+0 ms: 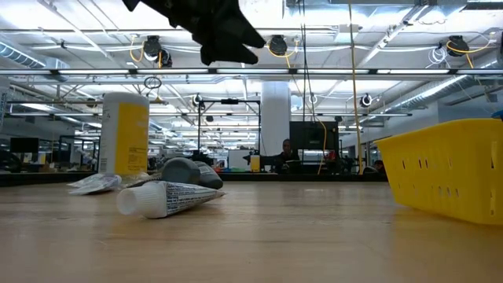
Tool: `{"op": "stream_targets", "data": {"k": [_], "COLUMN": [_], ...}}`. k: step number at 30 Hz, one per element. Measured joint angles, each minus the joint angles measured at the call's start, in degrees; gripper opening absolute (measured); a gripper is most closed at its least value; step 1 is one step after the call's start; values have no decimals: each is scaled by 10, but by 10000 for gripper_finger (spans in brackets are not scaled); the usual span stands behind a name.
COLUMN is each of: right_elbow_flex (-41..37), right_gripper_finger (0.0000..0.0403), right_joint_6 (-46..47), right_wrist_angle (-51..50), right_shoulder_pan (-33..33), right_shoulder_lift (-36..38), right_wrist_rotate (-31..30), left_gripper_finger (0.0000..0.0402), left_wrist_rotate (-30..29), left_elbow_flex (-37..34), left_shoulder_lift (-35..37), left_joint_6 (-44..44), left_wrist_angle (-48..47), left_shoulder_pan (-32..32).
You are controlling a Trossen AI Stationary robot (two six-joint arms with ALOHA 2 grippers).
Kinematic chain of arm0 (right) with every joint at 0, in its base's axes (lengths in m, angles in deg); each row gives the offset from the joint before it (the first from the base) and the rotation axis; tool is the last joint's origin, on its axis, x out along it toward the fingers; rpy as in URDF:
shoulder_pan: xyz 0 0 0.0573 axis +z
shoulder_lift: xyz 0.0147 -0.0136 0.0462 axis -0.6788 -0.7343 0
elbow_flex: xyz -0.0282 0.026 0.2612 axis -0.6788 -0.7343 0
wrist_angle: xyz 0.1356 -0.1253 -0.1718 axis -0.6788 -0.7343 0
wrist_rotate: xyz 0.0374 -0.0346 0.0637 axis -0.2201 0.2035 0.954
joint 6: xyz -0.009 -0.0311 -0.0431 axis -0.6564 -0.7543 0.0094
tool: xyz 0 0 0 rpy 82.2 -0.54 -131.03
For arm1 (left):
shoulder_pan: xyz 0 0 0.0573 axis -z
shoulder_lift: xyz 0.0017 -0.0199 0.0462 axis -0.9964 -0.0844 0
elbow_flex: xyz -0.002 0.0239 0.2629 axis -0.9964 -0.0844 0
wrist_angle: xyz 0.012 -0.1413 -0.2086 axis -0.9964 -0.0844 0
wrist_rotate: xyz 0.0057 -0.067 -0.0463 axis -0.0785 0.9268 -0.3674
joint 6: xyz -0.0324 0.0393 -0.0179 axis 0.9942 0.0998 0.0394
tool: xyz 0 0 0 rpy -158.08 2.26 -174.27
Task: Pick & Place Travel size toiletries
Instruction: Put the black deodorant into the bottom yellow bin
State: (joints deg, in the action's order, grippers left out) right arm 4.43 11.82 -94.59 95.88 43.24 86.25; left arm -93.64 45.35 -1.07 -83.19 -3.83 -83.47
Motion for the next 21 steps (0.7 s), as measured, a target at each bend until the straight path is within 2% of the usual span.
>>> {"op": "stream_targets", "data": {"k": [9, 13, 18, 21], "right_elbow_flex": [0, 0, 0, 0], "right_gripper_finger": [214, 212, 212, 212], "right_joint_6": [-278, -381, -497, -534], "right_wrist_angle": [140, 192, 223, 224], "right_shoulder_pan": [-105, -149, -204, -236], "right_shoulder_lift": [9, 9, 9, 9], "right_wrist_rotate": [-75, -117, -120, -135], "left_gripper_finger": [234, 234, 234, 234], "left_wrist_rotate": [18, 17, -4, -25], "left_elbow_flex": [0, 0, 0, 0], "left_shoulder_lift": [0, 0, 0, 0], "left_joint_6": [-27, -10, 27, 56], "left_wrist_angle": [-79, -101, -111, -114], "left_shoulder_pan": [0, 0, 0, -5]}}
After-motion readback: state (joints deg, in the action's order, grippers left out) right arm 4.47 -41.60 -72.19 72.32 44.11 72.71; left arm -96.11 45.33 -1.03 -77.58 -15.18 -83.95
